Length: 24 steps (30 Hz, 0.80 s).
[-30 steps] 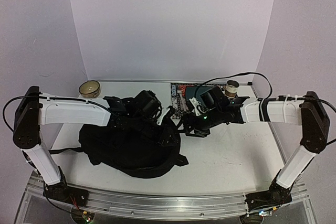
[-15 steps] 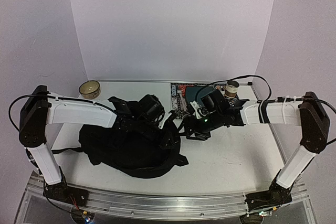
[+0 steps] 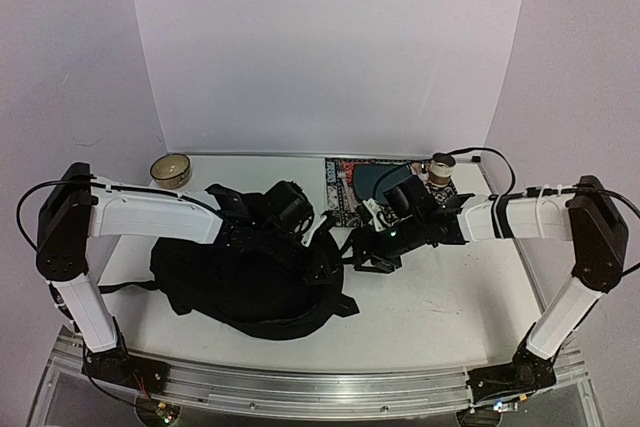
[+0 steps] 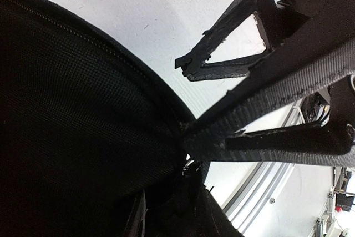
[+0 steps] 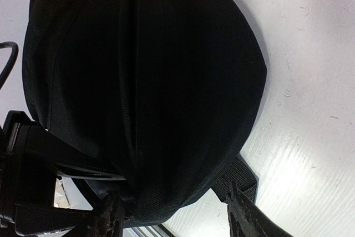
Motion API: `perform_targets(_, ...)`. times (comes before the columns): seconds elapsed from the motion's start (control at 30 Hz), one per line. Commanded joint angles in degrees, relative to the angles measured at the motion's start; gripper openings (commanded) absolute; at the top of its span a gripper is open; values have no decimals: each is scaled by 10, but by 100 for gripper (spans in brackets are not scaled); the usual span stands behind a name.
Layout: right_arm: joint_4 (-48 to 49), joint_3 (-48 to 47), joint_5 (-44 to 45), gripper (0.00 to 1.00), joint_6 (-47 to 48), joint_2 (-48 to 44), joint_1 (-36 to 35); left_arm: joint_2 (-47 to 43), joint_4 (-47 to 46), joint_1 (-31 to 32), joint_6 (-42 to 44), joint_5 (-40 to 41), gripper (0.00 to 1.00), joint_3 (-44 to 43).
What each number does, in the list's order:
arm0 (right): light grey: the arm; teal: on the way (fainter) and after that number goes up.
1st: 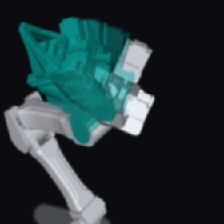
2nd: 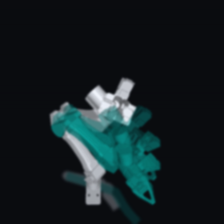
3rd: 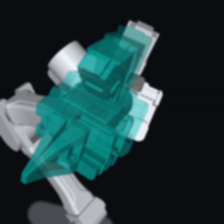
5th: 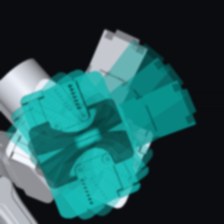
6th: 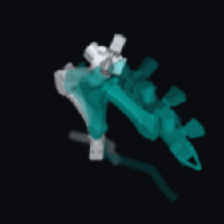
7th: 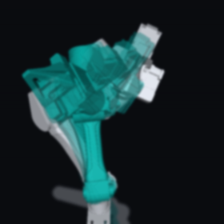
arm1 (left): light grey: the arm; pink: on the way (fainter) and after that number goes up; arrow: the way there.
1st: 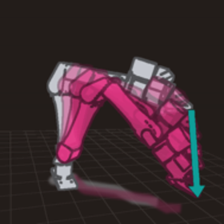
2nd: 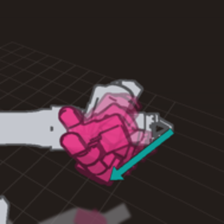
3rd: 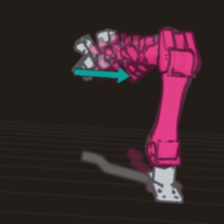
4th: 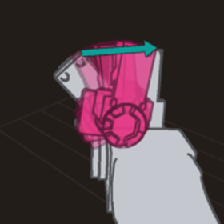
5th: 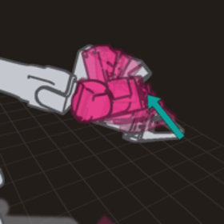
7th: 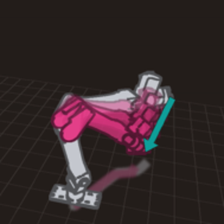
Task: Pack the student bag
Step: Hold the student bag at the center of the board.
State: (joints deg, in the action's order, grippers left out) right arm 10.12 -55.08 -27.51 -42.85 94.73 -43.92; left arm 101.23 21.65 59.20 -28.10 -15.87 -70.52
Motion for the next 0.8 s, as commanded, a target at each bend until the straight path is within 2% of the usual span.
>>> perform_targets(0.0,1,6,-12,59,-12,-20,-3,-21,8,-1,7,1,34,-13)
perform_targets(0.23,8,4,-20,55,-44,-2,-22,-23,2,-1,2,2,35,-11)
perform_targets(0.33,26,-1,-24,51,-61,18,-28,-19,-13,2,-1,-8,35,-10)
perform_targets(0.43,60,1,-36,40,-84,33,-29,-21,-21,4,-4,-13,34,-7)
perform_targets(0.63,131,6,-51,4,-104,20,-28,-73,-29,4,-10,16,38,23)
perform_targets(0.67,140,5,-55,1,-105,16,-28,-84,-32,4,-11,20,38,29)
perform_targets(0.77,164,-1,-70,0,-109,9,-27,-110,-40,4,-13,31,39,51)
